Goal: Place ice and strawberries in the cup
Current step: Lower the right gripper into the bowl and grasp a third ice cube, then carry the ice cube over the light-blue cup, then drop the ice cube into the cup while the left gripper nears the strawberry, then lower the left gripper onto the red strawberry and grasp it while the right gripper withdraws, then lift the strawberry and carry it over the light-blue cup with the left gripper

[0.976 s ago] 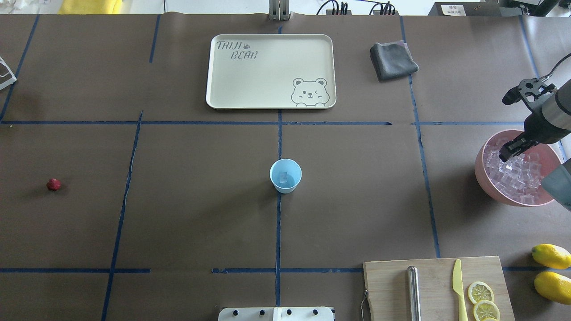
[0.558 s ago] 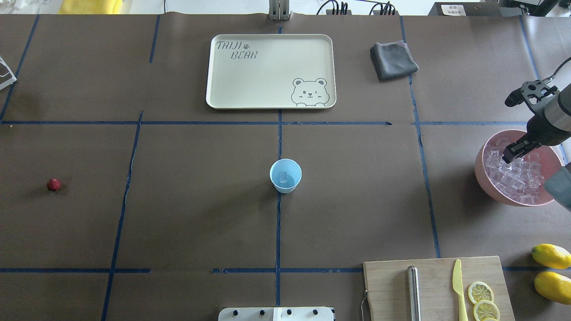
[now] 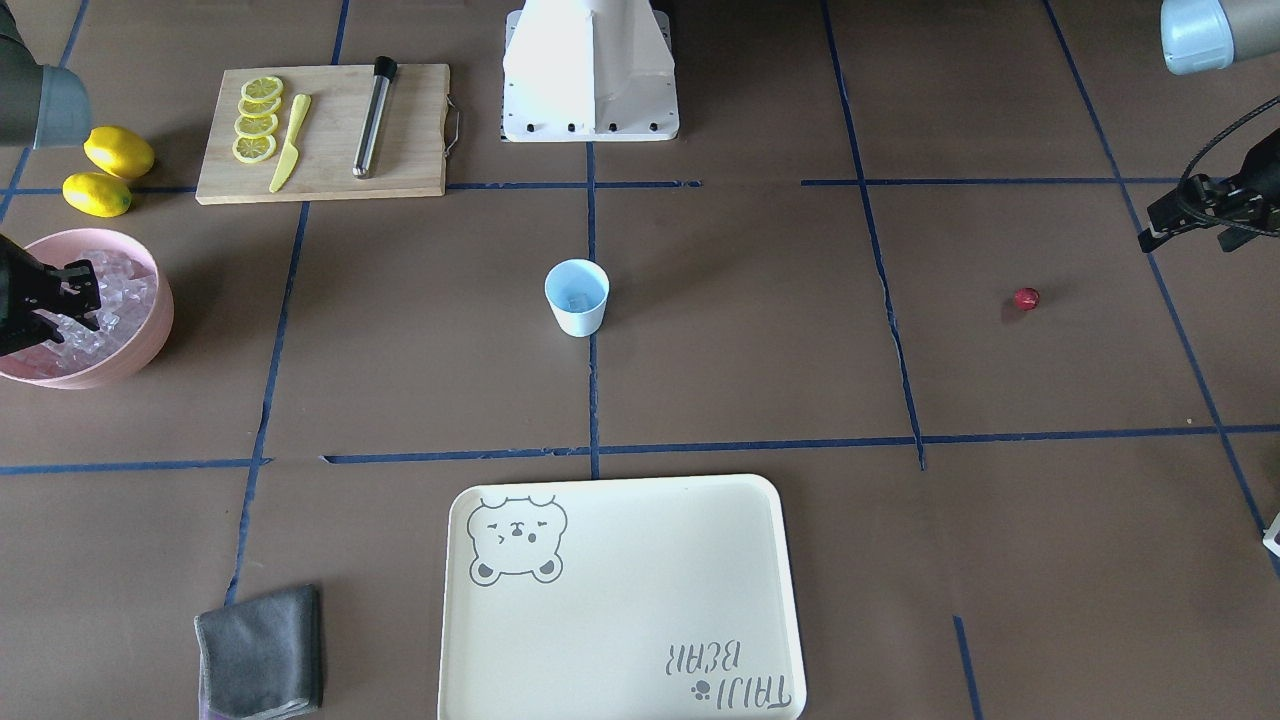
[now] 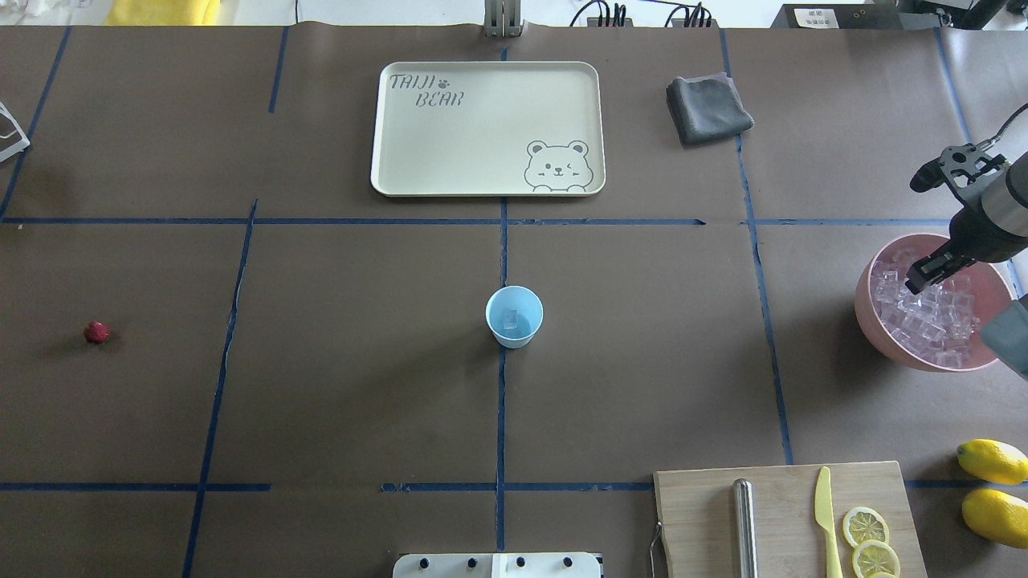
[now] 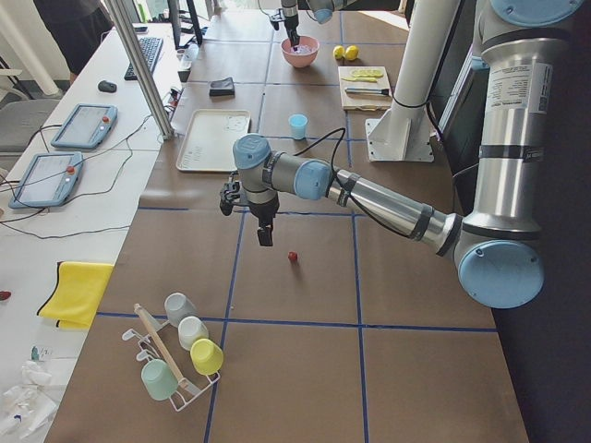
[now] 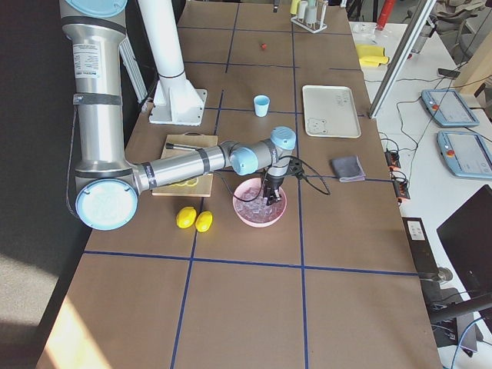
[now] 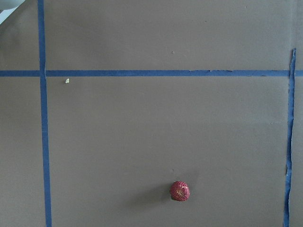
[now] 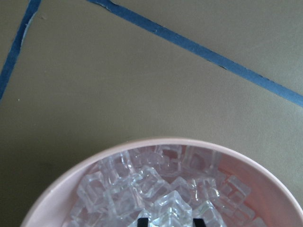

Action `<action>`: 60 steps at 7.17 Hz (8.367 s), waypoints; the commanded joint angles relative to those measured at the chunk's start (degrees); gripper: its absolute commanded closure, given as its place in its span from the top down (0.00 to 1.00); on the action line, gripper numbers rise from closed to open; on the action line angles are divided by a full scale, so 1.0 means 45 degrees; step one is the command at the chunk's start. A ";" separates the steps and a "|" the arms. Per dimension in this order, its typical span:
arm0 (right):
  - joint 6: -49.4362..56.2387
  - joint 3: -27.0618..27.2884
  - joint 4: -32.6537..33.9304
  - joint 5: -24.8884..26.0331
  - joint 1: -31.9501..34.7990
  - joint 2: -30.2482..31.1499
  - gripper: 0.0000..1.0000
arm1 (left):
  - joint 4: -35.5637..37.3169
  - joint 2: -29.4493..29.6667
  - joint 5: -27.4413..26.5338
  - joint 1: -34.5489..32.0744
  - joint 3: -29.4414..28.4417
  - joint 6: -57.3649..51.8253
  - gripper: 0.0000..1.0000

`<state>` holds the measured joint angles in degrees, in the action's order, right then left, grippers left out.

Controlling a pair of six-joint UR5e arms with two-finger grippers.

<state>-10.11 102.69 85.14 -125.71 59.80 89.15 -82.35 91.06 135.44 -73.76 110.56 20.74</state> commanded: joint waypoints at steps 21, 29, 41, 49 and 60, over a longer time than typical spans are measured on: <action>-1.0430 -0.2526 0.2017 0.2429 -0.6199 -1.0377 0.94 | 0.0039 0.0000 0.0313 0.0005 0.0060 0.0020 1.00; -0.8796 0.1416 0.4556 0.2020 -0.4309 -0.7687 0.99 | -0.0156 0.0059 -0.1913 0.3418 0.0255 0.3393 1.00; -0.7637 0.2434 0.4556 0.1140 -0.3035 -0.6608 0.99 | -0.6797 -0.1172 -0.3437 0.5259 -0.2596 0.6602 0.99; -0.7637 0.2746 0.4556 0.1140 -0.2976 -0.6336 0.99 | -0.6855 -0.1035 -0.3418 0.5317 -0.2753 0.6660 0.62; -0.7074 0.3841 0.4556 0.1120 -0.2295 -0.4560 1.00 | -0.0990 0.1470 -0.1601 0.4868 0.0878 0.7359 0.00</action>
<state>-43.47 119.31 105.64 -120.67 48.19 66.69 -94.91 91.65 128.48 -51.90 112.50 52.38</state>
